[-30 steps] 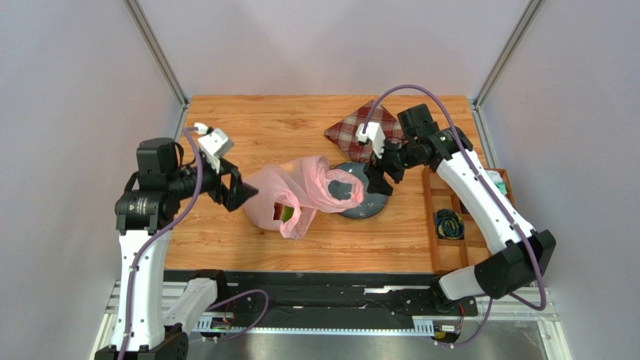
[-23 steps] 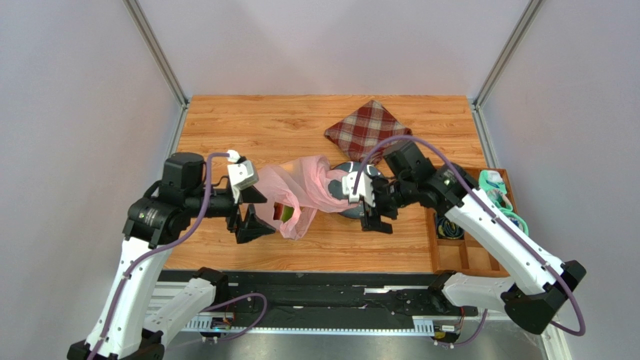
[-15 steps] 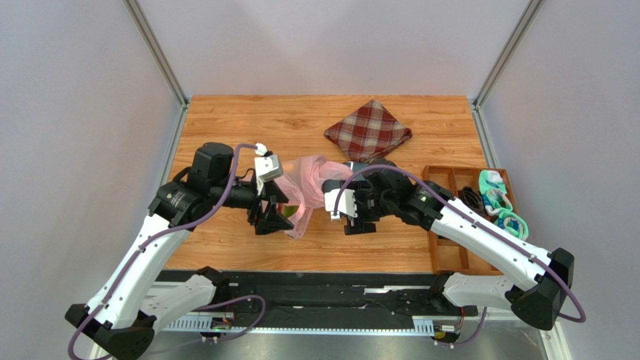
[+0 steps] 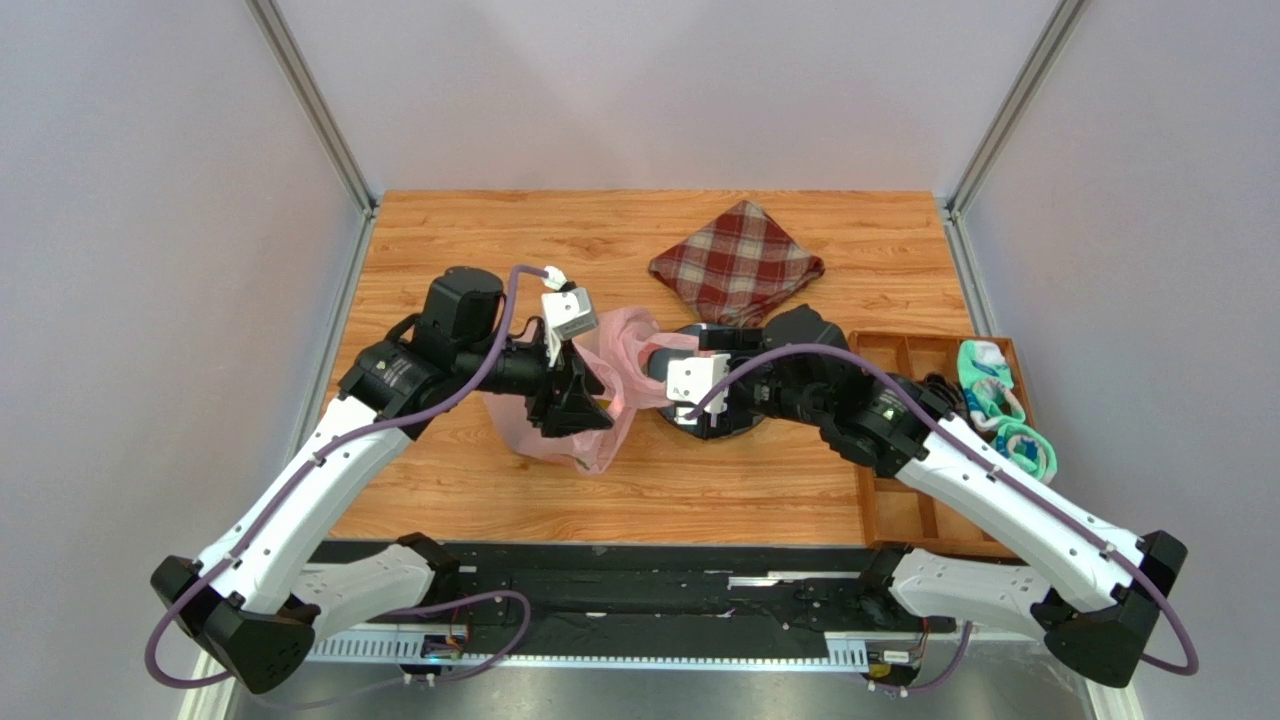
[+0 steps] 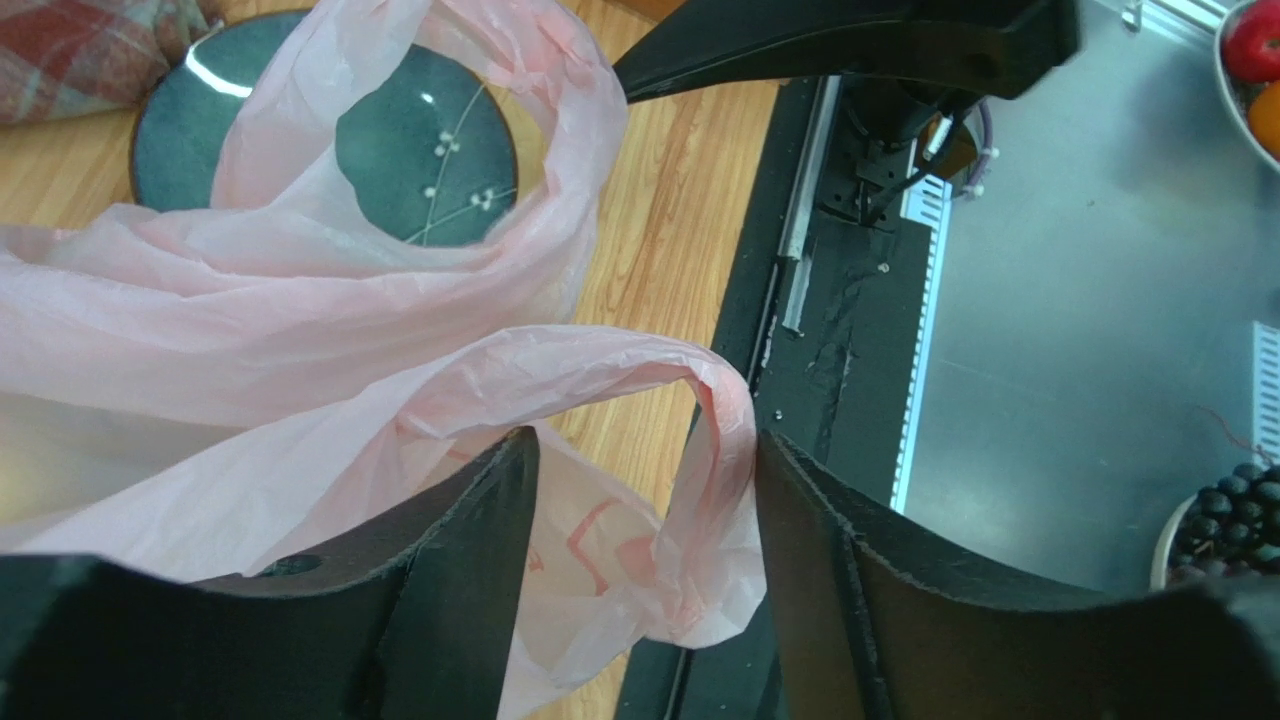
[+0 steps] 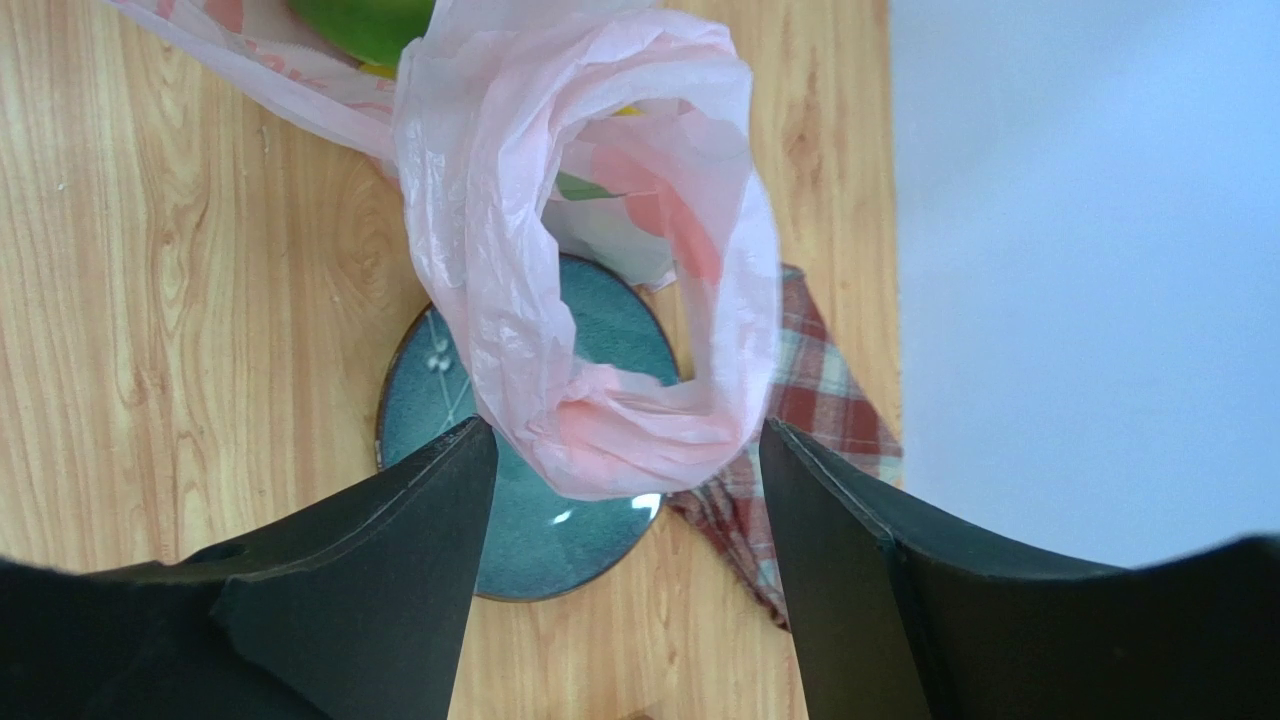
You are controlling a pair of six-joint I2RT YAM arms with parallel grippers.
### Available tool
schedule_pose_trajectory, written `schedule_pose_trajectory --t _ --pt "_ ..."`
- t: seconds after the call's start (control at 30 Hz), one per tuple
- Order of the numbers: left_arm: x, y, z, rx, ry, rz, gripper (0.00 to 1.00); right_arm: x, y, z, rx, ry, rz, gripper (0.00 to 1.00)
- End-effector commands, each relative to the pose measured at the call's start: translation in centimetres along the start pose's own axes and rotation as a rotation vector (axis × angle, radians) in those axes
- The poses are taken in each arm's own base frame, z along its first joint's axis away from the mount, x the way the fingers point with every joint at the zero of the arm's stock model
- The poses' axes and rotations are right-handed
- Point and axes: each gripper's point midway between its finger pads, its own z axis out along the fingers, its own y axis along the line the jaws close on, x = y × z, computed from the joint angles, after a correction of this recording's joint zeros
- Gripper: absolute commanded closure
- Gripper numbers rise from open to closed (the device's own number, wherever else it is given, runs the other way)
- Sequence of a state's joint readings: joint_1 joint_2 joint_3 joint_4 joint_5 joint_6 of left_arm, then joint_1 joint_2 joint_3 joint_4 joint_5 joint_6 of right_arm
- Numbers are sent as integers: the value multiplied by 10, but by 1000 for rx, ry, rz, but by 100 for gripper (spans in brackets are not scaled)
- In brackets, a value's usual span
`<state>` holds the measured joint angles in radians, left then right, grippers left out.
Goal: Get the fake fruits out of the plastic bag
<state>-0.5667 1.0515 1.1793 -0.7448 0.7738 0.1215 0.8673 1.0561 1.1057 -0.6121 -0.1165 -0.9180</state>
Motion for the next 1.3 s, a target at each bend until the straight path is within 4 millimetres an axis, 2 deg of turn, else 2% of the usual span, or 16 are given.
schedule_pose_trajectory --t 0.0,0.23,0.43,0.53,0.7,0.8,0.83,0.9,0.93,0.97,1.03,1.07,1.13,1.17,1.23,1.27 --pt "-18 4 -2 -40 -52 40 46 -10 -8 -2 37 -51 -77 29" --pt "-6 5 -8 -78 -30 39 70 -20 30 9 -155 -150 -131 26" --pt "1 11 -8 -107 -10 41 75 -28 58 1 -290 -234 -215 23" --pt "4 13 -7 -114 -3 34 81 -31 61 -2 -296 -259 -239 22" --pt "0 17 -9 -131 -4 43 94 -20 43 40 -191 -206 -173 23" --pt "-2 40 -18 -256 25 87 100 -9 7 74 -81 -111 -89 44" --pt "-6 52 -24 -318 26 100 100 -8 -5 80 -63 -96 -61 67" --pt "-19 84 -35 -439 37 133 100 12 -25 104 -64 -43 80 89" --pt "-26 101 -46 -496 33 132 100 -8 -63 102 2 -90 115 100" --pt "-51 110 -59 -544 -1 171 100 3 -84 107 32 -72 175 100" --pt "-68 149 -73 -659 2 146 100 -12 -136 122 92 -116 283 100" --pt "-103 154 -91 -709 -63 181 100 -15 -162 120 137 -126 313 100" --pt "-127 185 -107 -792 -89 173 100 -26 -198 123 195 -164 391 100" --pt "-164 183 -128 -841 -164 222 100 -47 -239 114 272 -233 392 100" --pt "-192 196 -138 -885 -197 258 100 -65 -272 105 346 -300 434 100" --pt "-224 183 -157 -911 -261 331 100 -80 -296 92 400 -351 423 100"
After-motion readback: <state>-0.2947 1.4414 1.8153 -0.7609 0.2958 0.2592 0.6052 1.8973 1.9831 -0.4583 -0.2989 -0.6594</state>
